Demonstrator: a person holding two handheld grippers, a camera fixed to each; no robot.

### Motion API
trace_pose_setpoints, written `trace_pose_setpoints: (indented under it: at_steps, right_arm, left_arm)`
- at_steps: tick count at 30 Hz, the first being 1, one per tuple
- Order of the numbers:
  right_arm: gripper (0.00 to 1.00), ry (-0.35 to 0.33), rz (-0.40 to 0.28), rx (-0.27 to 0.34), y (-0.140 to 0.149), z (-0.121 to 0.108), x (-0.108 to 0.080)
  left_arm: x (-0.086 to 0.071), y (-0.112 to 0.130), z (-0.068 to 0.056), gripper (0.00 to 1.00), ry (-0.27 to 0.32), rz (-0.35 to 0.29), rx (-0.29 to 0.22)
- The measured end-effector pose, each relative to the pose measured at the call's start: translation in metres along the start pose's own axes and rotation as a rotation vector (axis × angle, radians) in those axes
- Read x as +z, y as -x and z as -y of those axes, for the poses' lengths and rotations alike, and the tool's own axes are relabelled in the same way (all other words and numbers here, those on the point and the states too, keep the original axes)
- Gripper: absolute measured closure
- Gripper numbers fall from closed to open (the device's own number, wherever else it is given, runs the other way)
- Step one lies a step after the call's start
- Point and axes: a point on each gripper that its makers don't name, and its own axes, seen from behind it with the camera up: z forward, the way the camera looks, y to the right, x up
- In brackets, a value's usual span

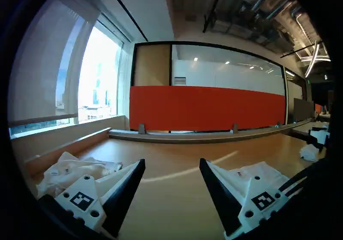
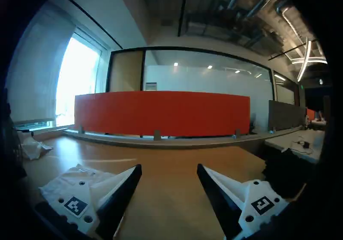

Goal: Fold towel

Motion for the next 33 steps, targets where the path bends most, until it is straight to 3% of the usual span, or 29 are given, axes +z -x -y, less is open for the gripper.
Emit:
trace_pose_setpoints:
  at_steps: [18,27,33]
  right_arm:
    - [0.00,0.005,0.008,0.000,-0.106,0.005,-0.007]
    - [0.00,-0.024,0.046,-0.021,-0.117,0.008,-0.009]
    - [0.00,-0.106,0.092,-0.062,-0.116,0.026,-0.012]
  left_arm:
    - [-0.014,-0.089,-0.011,0.06,0.039,0.065,0.050]
    - [-0.016,-0.099,-0.017,0.06,0.074,0.104,0.072]
    - [-0.017,-0.097,-0.028,0.06,0.136,0.145,0.103]
